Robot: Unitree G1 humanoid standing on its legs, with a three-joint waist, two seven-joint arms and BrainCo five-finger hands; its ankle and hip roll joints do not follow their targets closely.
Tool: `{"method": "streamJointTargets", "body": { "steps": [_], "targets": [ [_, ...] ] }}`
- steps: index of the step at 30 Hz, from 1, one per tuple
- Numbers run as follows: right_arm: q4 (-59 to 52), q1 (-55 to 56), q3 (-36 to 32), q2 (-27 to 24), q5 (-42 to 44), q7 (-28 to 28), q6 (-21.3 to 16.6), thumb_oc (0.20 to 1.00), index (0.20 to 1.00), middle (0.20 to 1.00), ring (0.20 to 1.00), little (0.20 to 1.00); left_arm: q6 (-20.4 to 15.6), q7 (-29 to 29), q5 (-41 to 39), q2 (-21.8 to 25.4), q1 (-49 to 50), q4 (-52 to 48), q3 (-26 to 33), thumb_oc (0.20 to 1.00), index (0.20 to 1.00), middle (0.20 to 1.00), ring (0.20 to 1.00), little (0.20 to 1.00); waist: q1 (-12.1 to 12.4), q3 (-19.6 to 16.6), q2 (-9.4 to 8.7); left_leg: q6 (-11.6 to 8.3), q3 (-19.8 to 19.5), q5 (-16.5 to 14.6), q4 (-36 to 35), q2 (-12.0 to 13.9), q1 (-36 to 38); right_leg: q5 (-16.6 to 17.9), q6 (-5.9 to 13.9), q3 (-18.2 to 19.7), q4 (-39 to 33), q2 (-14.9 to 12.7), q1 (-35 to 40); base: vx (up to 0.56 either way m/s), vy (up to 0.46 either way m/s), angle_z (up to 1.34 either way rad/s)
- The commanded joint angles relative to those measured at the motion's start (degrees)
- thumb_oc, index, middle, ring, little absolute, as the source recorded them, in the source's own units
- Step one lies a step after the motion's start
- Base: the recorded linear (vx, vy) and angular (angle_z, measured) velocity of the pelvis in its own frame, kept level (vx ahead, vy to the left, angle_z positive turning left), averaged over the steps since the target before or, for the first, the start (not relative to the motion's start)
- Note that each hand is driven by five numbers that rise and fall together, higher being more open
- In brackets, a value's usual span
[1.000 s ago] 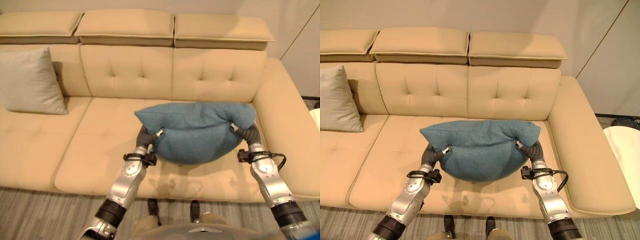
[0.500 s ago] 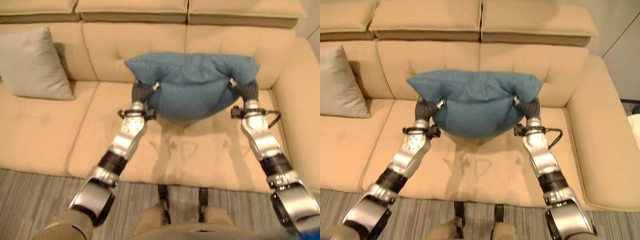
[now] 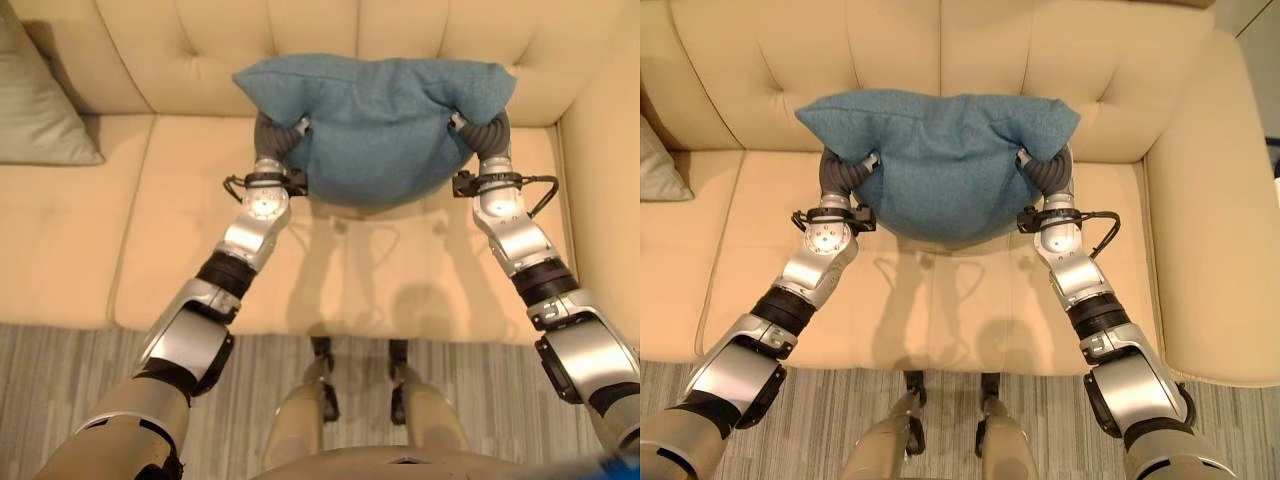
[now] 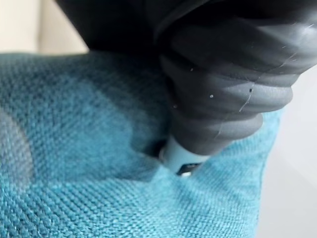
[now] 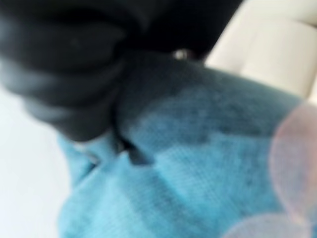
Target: Pick up all the scattered cushions and arrange them neatly on the sofa.
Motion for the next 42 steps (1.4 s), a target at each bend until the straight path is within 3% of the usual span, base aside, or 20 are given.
{"method": "streamJointTargets", "body": {
  "steps": [1, 2, 3, 4, 5, 6, 15, 17, 23, 26, 27, 28, 29, 30, 31, 32, 35, 36, 38, 42],
  "targets": [
    [-1.1, -11.0, 1.6, 1.1, 1.0, -0.2, -5.1, 0.2, 0.2, 0.2, 0.2, 0.2, -6.4, -0.1, 1.2, -0.1, -11.8, 3.1, -1.3, 0.2, 0.2, 0.2, 0.2, 0.2, 0.2, -2.6, -1.57, -6.09, -1.1, -3.4, 1.5, 2.3, 1.2, 3.2, 5.61, -2.1, 2.7, -2.6, -5.0, 0.0, -0.016, -0.04],
    [-0.4, -11.6, 1.8, 1.2, 1.0, -0.4, -4.9, 0.2, 0.2, 0.2, 0.2, 0.2, -6.1, -0.2, 1.4, 0.1, -12.3, 3.9, -1.5, 0.2, 0.2, 0.2, 0.2, 0.2, 0.2, -2.5, -1.5, -6.16, -1.2, -3.2, 1.2, 2.3, 1.0, 3.4, 5.63, -2.0, 2.6, -2.6, -5.3, 0.0, -0.005, -0.04],
    [-0.4, -11.6, 1.8, 1.2, 1.0, -0.4, -5.0, 0.2, 0.2, 0.2, 0.2, 0.2, -6.1, -0.2, 1.3, 0.1, -12.3, 3.9, -1.5, 0.256, 0.256, 0.256, 0.256, 0.256, 0.2, -2.4, -1.49, -6.16, -1.2, -3.2, 1.2, 2.3, 1.0, 3.4, 5.62, -2.0, 2.6, -2.6, -5.4, -0.01, -0.004, -0.11],
    [0.6, -12.3, 2.1, 1.3, 0.7, -0.8, -4.8, 0.2, 0.2, 0.2, 0.2, 0.2, -5.5, 0.2, 2.1, 0.3, -13.3, 5.7, -1.7, 0.893, 0.893, 0.893, 0.893, 0.893, 0.2, -2.2, -1.47, -6.24, -1.3, -2.9, 1.1, 2.3, 0.6, 3.7, 5.67, -1.9, 2.2, -2.5, -5.8, -0.03, -0.022, -0.14],
    [3.3, -14.4, 3.0, 0.9, -1.0, -2.4, -4.0, 0.73, 0.73, 0.73, 0.73, 0.73, -3.8, 1.2, 3.9, 1.0, -16.4, 10.2, -2.4, 1.0, 1.0, 1.0, 1.0, 1.0, 0.2, -2.1, -1.54, -6.55, -1.9, -2.3, 0.6, 2.3, -0.7, 4.6, 5.85, -2.0, 1.1, -2.0, -6.8, -0.04, -0.036, -0.05],
    [4.8, -15.6, 3.4, 0.6, -1.8, -3.1, -3.6, 1.0, 1.0, 1.0, 1.0, 1.0, -3.4, 1.4, 4.7, 1.5, -17.4, 11.6, -2.7, 1.0, 1.0, 1.0, 1.0, 1.0, 0.2, -2.4, -1.52, -6.68, -2.1, -2.2, 0.3, 2.3, -1.4, 5.0, 5.96, -2.1, 0.4, -1.9, -7.2, -0.03, -0.042, 0.13],
    [17.9, -25.0, 5.0, -8.2, -4.1, -6.8, 1.9, 1.0, 1.0, 1.0, 1.0, 1.0, -0.8, 3.0, 5.4, 6.4, -23.4, 19.3, -2.0, 1.0, 1.0, 1.0, 1.0, 1.0, 1.0, -4.0, -1.34, -7.43, -3.7, -1.5, 0.1, 2.1, -5.0, 5.9, 6.56, -3.0, -1.6, -1.6, -9.6, 0.0, -0.02, 0.08],
    [22.9, -25.9, 5.9, -14.2, -3.0, -6.1, 3.1, 1.0, 1.0, 1.0, 1.0, 1.0, -0.1, 2.4, 4.8, 10.1, -22.8, 21.9, -0.8, 1.0, 1.0, 1.0, 1.0, 1.0, 1.3, -4.8, -1.49, -7.64, -4.1, -1.7, 0.1, 2.1, -4.4, 5.8, 6.65, -3.3, -1.8, -1.7, -8.8, 0.04, -0.007, 0.07],
    [24.3, -21.7, 4.3, -21.4, -2.3, -4.7, 3.7, 1.0, 1.0, 1.0, 1.0, 1.0, 0.2, 1.3, 4.9, 14.9, -19.0, 21.5, 1.6, 1.0, 1.0, 1.0, 1.0, 1.0, 1.6, -5.8, -1.56, -7.81, -4.2, -2.1, 0.1, 2.1, -3.0, 5.3, 6.67, -3.8, -1.8, -1.9, -7.0, 0.02, 0.003, 0.1],
    [22.5, -15.6, 1.4, -24.3, -2.5, -3.5, 3.4, 1.0, 1.0, 1.0, 1.0, 1.0, 0.4, -0.2, 6.3, 17.4, -13.5, 18.9, 3.6, 1.0, 1.0, 1.0, 1.0, 1.0, 1.7, -6.5, -1.74, -7.8, -4.1, -2.4, 0.1, 2.3, -1.4, 4.8, 6.61, -4.0, -1.8, -1.9, -5.4, 0.04, -0.002, 0.03],
    [18.6, -8.8, -2.2, -25.3, -3.0, -2.2, 2.9, 1.0, 1.0, 1.0, 1.0, 1.0, 0.2, -1.3, 8.1, 18.4, -7.4, 14.3, 6.4, 1.0, 1.0, 1.0, 1.0, 1.0, 1.7, -6.7, -1.8, -7.6, -3.9, -2.9, 0.1, 2.4, 0.1, 4.3, 6.45, -4.2, -1.8, -1.9, -3.8, 0.03, 0.005, 0.05],
    [18.3, -8.4, -2.5, -25.3, -3.0, -2.2, 3.0, 1.0, 1.0, 1.0, 1.0, 1.0, 0.3, -1.3, 8.2, 18.4, -7.2, 14.1, 6.4, 1.0, 1.0, 1.0, 1.0, 1.0, 1.7, -6.8, -1.89, -7.55, -3.9, -2.6, 0.1, 2.3, -0.1, 4.4, 6.44, -4.2, -1.8, -2.0, -3.9, 0.09, 0.004, 0.05],
    [14.3, -0.5, -6.3, -25.1, -4.0, -0.6, 2.6, 1.0, 1.0, 1.0, 1.0, 1.0, 0.1, -2.5, 8.9, 17.9, -0.4, 9.7, 9.0, 1.0, 1.0, 1.0, 1.0, 1.0, 1.8, -7.1, -1.95, -7.42, -3.7, -3.6, 0.1, 2.5, 2.0, 3.7, 6.34, -4.4, -1.8, -2.0, -1.6, 0.04, 0.003, -0.01],
    [13.9, 0.0, -6.6, -25.1, -4.1, -0.6, 2.7, 1.0, 1.0, 1.0, 1.0, 1.0, 0.2, -2.5, 9.0, 17.9, -0.2, 9.5, 8.9, 1.0, 1.0, 1.0, 1.0, 1.0, 1.8, -7.3, -2.1, -7.36, -3.7, -3.3, 0.1, 2.4, 1.8, 3.8, 6.33, -4.5, -1.8, -2.1, -1.8, 0.12, -0.002, -0.07],
    [9.3, 9.0, -10.6, -23.6, -5.7, 1.2, 2.4, 1.0, 1.0, 1.0, 1.0, 1.0, 0.0, -3.9, 9.3, 16.3, 8.3, 4.0, 12.5, 1.0, 1.0, 1.0, 1.0, 1.0, 1.9, -7.4, -2.2, -7.02, -3.7, -4.0, 0.1, 2.4, 4.1, 3.1, 6.15, -4.6, -1.8, -2.2, 0.6, 0.06, -0.001, -0.06],
    [8.6, 10.0, -11.1, -23.5, -5.9, 1.2, 2.6, 1.0, 1.0, 1.0, 1.0, 1.0, 0.1, -3.8, 9.4, 16.3, 8.9, 3.5, 12.4, 1.0, 1.0, 1.0, 1.0, 1.0, 2.0, -7.5, -2.3, -7.02, -3.7, -4.1, 0.1, 2.4, 4.4, 3.0, 6.17, -4.6, -1.8, -2.2, 0.9, 0.1, 0.003, -0.03],
    [1.6, 24.9, -19.0, -17.9, -7.2, 4.4, 2.1, 1.0, 1.0, 1.0, 1.0, 1.0, 0.7, -7.3, 11.0, 11.7, 24.5, -3.6, 17.5, 1.0, 1.0, 1.0, 1.0, 1.0, 2.6, -7.8, -2.35, -6.49, -3.9, -5.6, 0.3, 2.6, 9.9, 1.1, 5.96, -5.3, -1.8, -2.4, 6.6, 0.08, 0.009, 0.01],
    [1.2, 25.5, -19.2, -17.8, -7.3, 4.5, 2.2, 1.0, 1.0, 1.0, 1.0, 1.0, 0.8, -7.3, 11.1, 11.7, 24.9, -4.0, 17.5, 1.0, 1.0, 1.0, 1.0, 1.0, 2.7, -7.8, -2.37, -6.5, -3.9, -5.7, 0.3, 2.6, 10.2, 1.0, 5.98, -5.3, -1.8, -2.3, 6.9, 0.06, 0.021, 0.03],
    [-0.3, 35.6, -24.4, -12.4, -7.8, 6.9, 1.8, 1.0, 1.0, 1.0, 1.0, 1.0, 2.0, -10.3, 13.7, 7.8, 35.3, -6.8, 20.6, 1.0, 1.0, 1.0, 1.0, 1.0, 3.0, -8.6, -2.26, -6.51, -4.1, -6.2, 0.5, 2.7, 13.4, 0.2, 5.75, -6.1, -1.5, -2.2, 10.3, 0.04, 0.015, 0.06],
    [2.2, 42.8, -25.5, -6.3, -7.9, 9.6, 1.9, 1.0, 1.0, 1.0, 1.0, 1.0, 3.0, -13.6, 16.1, 3.8, 44.6, -6.1, 22.3, 1.0, 1.0, 1.0, 1.0, 1.0, 3.8, -9.7, -2.38, -6.51, -4.5, -6.6, 0.6, 2.8, 16.4, -0.9, 5.39, -7.4, -0.9, -1.9, 13.7, 0.01, 0.004, 0.19]
  ]
}}
